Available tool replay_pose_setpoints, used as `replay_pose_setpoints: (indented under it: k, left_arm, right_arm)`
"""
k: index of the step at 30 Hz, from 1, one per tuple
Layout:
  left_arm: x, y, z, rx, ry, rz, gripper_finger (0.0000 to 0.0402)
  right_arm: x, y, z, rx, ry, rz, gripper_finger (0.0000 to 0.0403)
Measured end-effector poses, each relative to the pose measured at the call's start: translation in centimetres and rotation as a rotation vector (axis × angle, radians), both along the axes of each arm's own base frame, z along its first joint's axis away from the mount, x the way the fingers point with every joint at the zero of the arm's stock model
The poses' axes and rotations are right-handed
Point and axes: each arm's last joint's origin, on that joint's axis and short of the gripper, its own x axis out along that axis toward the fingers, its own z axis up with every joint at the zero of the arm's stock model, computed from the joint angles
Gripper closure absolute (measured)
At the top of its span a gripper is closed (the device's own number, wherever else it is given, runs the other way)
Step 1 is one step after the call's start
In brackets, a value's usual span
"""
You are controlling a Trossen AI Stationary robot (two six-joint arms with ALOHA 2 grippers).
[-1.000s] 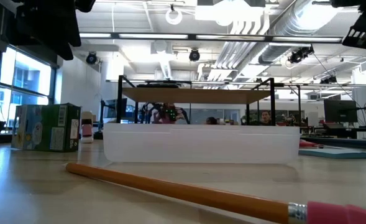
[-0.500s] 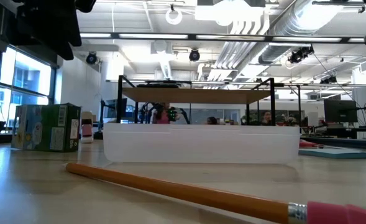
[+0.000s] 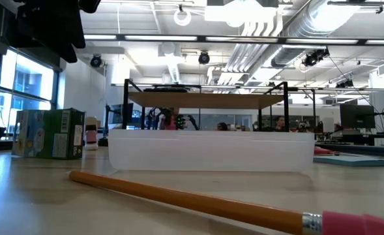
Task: Pack school essentials
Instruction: Put the pink pen into the orange supply box
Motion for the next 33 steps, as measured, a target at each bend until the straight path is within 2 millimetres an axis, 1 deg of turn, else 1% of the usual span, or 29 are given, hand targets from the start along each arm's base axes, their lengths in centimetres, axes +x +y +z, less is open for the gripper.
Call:
replay_pose_setpoints:
  k: [5, 11, 22, 26, 33]
  left_arm:
    - [0.0, 0.0, 0.0, 0.01, 0.002, -0.018, 0.0271]
    - [0.0, 0.0, 0.0, 0.017, 0.004, -0.029, 0.0271]
    - [0.0, 0.0, 0.0, 0.017, 0.005, -0.029, 0.0271]
    - [0.0, 0.0, 0.0, 0.017, 0.005, -0.029, 0.0271]
    - [0.0, 0.0, 0.0, 0.018, 0.004, -0.029, 0.0271]
  right_arm:
    - [0.6, 1.0, -1.5, -0.005, 0.06, -0.001, 0.0283]
    - [1.7, 2.4, -2.9, 0.027, 0.037, 0.05, 0.0283]
    - [1.7, 3.8, -5.6, -0.104, 0.023, 0.166, 0.0283]
    - [1.7, 4.0, -6.2, -0.139, 0.021, 0.162, 0.0283]
    - [2.0, 4.4, -6.7, -0.118, 0.019, 0.167, 0.0283]
